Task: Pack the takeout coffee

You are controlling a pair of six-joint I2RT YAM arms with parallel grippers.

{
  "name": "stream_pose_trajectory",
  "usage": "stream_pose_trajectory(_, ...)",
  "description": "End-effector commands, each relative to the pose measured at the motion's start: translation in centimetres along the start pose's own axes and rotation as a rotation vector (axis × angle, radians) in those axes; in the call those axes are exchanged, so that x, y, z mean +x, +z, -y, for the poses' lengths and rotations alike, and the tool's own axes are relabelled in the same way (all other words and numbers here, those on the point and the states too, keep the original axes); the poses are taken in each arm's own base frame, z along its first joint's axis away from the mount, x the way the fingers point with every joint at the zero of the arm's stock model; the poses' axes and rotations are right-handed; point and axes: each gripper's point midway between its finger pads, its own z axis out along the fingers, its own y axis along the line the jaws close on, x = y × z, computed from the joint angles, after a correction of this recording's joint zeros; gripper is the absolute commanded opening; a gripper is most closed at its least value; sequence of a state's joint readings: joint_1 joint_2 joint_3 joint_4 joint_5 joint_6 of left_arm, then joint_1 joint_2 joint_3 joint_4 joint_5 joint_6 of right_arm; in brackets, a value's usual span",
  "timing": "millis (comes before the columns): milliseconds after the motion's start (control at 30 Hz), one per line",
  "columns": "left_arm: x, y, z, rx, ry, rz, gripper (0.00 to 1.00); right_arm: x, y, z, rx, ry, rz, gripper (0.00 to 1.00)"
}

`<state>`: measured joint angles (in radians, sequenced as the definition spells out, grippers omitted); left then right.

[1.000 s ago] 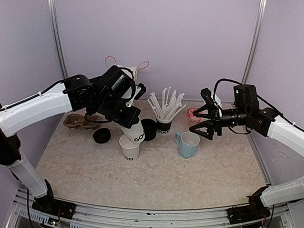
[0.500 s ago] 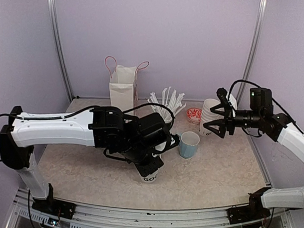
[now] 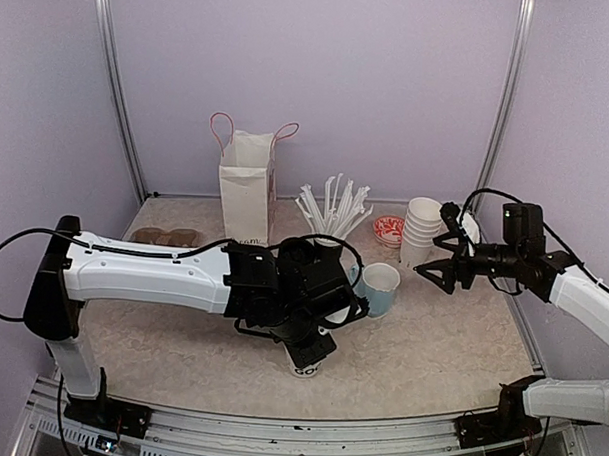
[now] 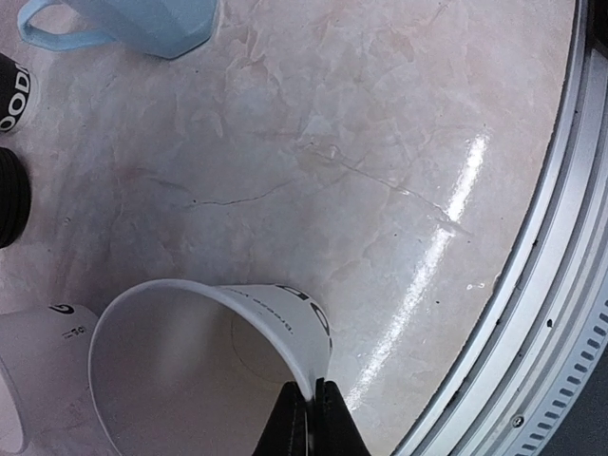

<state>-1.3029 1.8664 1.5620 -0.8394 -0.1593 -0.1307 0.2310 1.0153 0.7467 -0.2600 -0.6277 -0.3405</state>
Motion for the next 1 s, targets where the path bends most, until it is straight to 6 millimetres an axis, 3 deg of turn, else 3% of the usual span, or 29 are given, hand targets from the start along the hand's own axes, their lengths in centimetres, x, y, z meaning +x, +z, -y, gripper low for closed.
stream_pose_trajectory(0, 0.0, 1.3, -0.3, 0.015, 0.007, 0.004, 0.06, -0.7, -0.4, 0.7, 0.034, -0.040, 0.036, 0.77)
stream_pose_trajectory(67, 0.0, 1.3, -0.3, 0.016, 0.009, -0.001, 0.08, -0.6, -0.3, 0.7, 0.032, -0.040, 0.036, 0.77)
stream_pose_trajectory(133, -0.2, 0.9, 0.0, 0.023, 0.017, -0.001, 0.16, -0.6, -0.3, 0.7, 0.031, -0.040, 0.036, 0.77)
stream_pose_trajectory(200, -0.6, -0.1, 0.2, 0.023, 0.024, 0.011, 0.26, -0.4, -0.3, 0.6, 0.031, -0.041, 0.035, 0.77)
stream_pose_trajectory(367, -2.4, -3.5, -0.7, 0.007, -0.001, 0.067, 0.34, -0.4, -0.5, 0.6, 0.029, -0.041, 0.038, 0.78)
stream_pose_trajectory(400, -2.6, -4.0, -1.5, -0.010, -0.021, 0.073, 0.34, -0.4, -0.5, 0.6, 0.028, -0.043, 0.038, 0.78)
stream_pose_trajectory(433, -3.2, -5.5, -5.0, -0.072, -0.128, 0.096, 0.35, -0.4, -0.5, 0.5, 0.024, -0.043, 0.039, 0.78)
stream_pose_trajectory(500, -2.7, -5.9, -9.1, -0.125, -0.262, 0.083, 0.34, -0.4, -0.5, 0.5, 0.025, -0.045, 0.039, 0.78)
stream_pose_trajectory(567, -1.4, -6.1, -13.4, -0.200, -0.405, 0.066, 0.34, -0.3, -0.5, 0.5, 0.028, -0.047, 0.037, 0.78)
stream_pose_trajectory(667, 1.0, -5.6, -18.1, -0.258, -0.552, 0.033, 0.33, -0.2, -0.6, 0.6, 0.038, -0.051, 0.035, 0.78)
stream_pose_trajectory(800, 3.6, -4.1, -21.6, -0.252, -0.663, 0.004, 0.34, -0.1, -0.6, 0.7, 0.042, -0.050, 0.034, 0.78)
stream_pose_trajectory(967, 4.6, -2.1, -23.2, -0.213, -0.704, -0.024, 0.33, 0.0, -0.8, 0.8, 0.053, -0.056, 0.033, 0.78)
